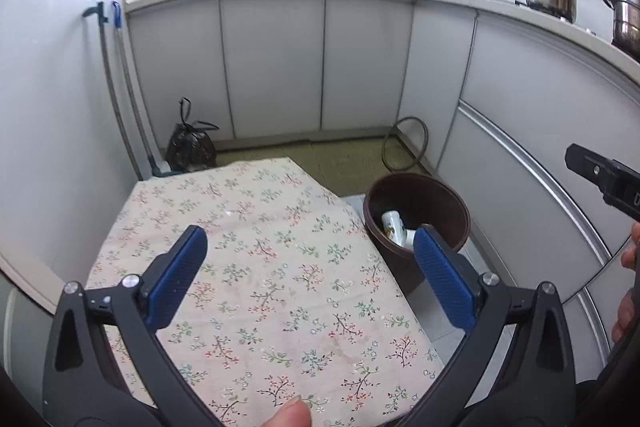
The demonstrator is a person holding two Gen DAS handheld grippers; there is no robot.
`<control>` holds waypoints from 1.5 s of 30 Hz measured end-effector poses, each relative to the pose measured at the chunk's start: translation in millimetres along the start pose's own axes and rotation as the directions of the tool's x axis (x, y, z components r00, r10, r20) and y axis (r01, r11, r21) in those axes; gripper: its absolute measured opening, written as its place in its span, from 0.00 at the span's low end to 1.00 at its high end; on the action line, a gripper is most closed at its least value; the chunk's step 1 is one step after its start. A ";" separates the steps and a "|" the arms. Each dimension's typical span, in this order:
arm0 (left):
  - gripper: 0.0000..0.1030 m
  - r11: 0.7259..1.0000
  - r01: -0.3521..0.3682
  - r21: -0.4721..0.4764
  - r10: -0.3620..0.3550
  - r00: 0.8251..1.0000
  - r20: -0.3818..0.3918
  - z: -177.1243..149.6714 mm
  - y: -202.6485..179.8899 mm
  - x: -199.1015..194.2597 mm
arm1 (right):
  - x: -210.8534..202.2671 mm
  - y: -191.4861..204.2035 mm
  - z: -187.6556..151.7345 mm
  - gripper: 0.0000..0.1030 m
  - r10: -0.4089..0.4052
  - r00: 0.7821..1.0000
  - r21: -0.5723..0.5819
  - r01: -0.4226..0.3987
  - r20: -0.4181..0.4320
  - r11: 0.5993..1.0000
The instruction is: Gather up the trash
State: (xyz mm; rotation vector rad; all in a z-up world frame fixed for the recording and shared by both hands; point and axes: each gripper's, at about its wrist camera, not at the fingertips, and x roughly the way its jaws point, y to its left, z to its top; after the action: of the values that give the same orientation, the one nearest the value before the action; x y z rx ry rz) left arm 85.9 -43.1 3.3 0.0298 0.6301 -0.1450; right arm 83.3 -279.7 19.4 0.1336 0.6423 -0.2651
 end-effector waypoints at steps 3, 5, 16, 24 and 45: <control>1.00 1.000 0.012 -0.027 -0.012 1.000 0.009 1.8 7.4 -17.1 | -27.8 8.6 -4.1 1.00 0.010 0.999 -0.018 -0.009 0.041 1.000; 1.00 0.999 0.015 -0.032 -0.014 1.000 0.023 2.8 11.3 -28.6 | -43.8 16.5 -11.6 1.00 0.013 0.998 -0.039 -0.010 0.054 0.999; 1.00 0.999 -0.024 -0.047 0.033 0.980 0.197 10.6 27.2 -94.5 | -111.3 45.2 -22.0 1.00 0.048 0.982 -0.095 -0.031 0.183 0.995; 1.00 0.999 -0.021 -0.028 0.026 0.978 0.206 11.9 25.6 -99.5 | -118.6 51.3 -19.9 1.00 0.046 0.978 -0.108 -0.025 0.202 0.994; 1.00 1.000 -0.007 -0.004 0.007 0.983 0.185 9.6 18.2 -98.5 | -121.3 50.2 -20.0 1.00 0.035 0.977 -0.100 -0.015 0.209 0.995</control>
State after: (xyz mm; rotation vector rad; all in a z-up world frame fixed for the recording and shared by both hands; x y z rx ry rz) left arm 15.5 -13.4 68.9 0.0153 0.4447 -0.1381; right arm -7.1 -202.9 79.2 0.0190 0.4419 -0.2197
